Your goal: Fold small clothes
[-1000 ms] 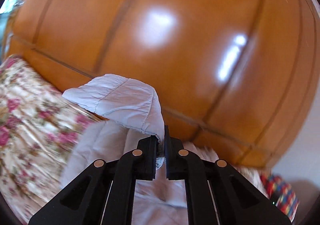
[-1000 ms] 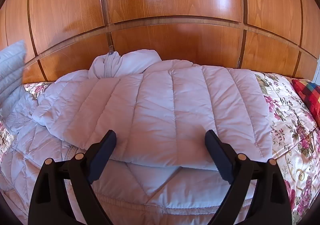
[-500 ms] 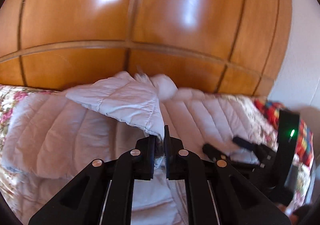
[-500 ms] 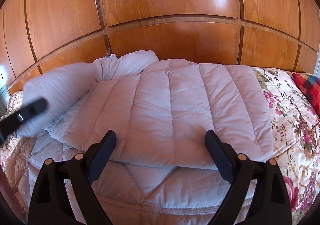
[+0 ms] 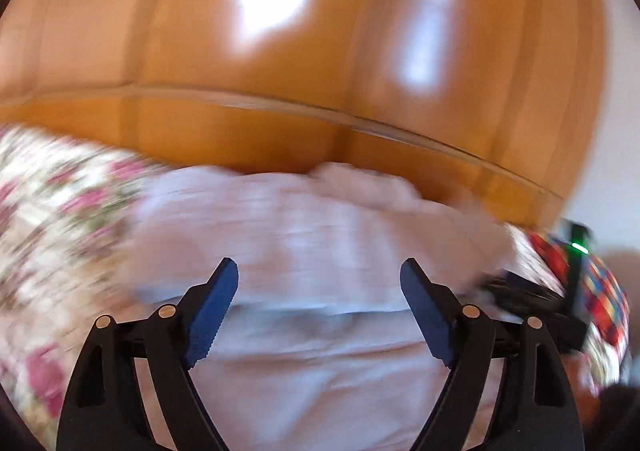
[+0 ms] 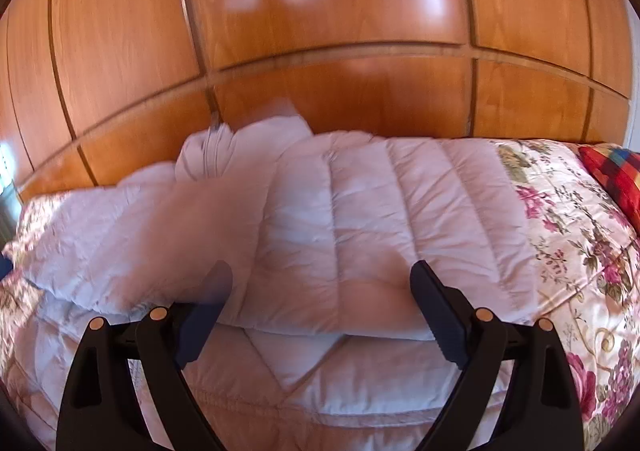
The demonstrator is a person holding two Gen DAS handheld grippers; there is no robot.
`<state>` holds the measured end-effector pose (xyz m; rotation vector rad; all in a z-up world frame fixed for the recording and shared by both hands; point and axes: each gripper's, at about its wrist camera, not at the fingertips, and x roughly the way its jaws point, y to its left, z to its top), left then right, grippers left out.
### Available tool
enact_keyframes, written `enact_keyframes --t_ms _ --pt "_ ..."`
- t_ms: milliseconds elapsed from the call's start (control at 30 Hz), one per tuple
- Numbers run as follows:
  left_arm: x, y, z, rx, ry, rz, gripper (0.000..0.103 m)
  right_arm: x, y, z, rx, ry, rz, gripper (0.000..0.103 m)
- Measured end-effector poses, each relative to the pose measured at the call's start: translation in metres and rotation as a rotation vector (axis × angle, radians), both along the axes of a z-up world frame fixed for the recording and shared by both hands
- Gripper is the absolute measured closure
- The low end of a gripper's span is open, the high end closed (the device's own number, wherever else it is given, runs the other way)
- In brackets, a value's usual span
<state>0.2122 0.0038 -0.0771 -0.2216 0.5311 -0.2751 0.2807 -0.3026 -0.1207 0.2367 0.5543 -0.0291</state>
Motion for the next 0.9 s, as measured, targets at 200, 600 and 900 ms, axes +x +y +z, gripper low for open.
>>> enact_keyframes --t_ms 200,600,900 --pt "0.006 0.092 -0.03 -0.165 0.205 0.228 0.021 -0.017 -0.031 0.002 0.302 0.007 0.073 0.016" --pt "0.061 0.069 -0.051 -0.023 0.38 0.192 0.024 0.009 -0.04 -0.008 0.613 0.155 0.075 0.033" --pt "0.088 0.084 -0.038 -0.042 0.315 0.327 0.029 0.028 -0.022 0.051 0.372 0.095 0.086 0.1"
